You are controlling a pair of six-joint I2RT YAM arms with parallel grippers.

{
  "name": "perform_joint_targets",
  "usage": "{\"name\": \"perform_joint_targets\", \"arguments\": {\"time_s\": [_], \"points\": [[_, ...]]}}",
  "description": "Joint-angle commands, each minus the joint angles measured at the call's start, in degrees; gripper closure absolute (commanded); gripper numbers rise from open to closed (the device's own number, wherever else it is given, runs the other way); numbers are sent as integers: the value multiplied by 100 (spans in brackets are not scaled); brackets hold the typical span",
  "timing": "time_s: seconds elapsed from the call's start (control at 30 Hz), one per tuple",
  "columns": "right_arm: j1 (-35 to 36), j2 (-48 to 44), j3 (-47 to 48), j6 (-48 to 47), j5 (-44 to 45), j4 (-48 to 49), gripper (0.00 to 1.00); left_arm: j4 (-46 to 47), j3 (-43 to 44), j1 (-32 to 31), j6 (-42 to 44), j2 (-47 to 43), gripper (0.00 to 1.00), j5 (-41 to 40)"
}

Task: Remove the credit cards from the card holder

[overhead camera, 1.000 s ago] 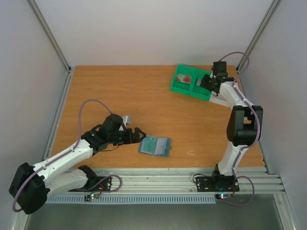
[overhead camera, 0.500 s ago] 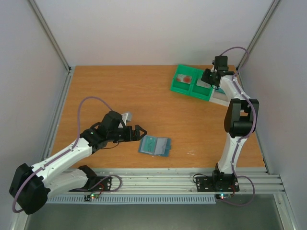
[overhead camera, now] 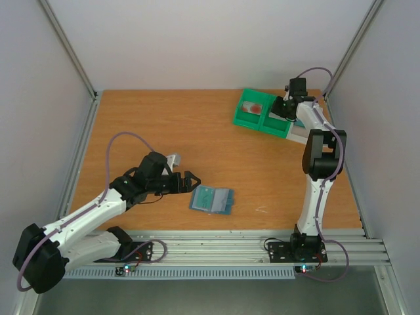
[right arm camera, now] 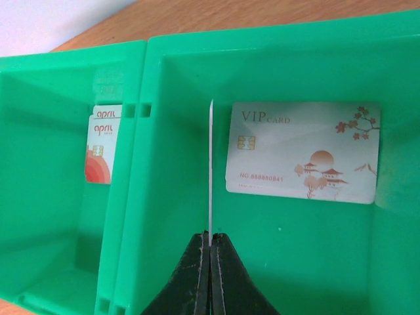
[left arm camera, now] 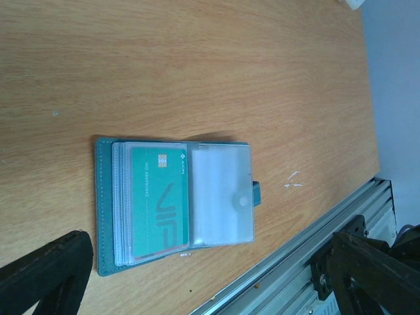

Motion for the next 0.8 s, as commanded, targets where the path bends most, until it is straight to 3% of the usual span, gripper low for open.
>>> {"name": "perform_joint_targets", "arguments": {"time_s": [0.0,0.2,0.77], "points": [[-48,327,576,25,17,-304,99,9,201,29,18,-7,2,-34],[-101,800,1251,38,212,-861,97,-1,188,21,-42,-38,3,-116],[-145,827,1381,189,637,-997,86,-28,128,27,-144,57,4,-208]]}}
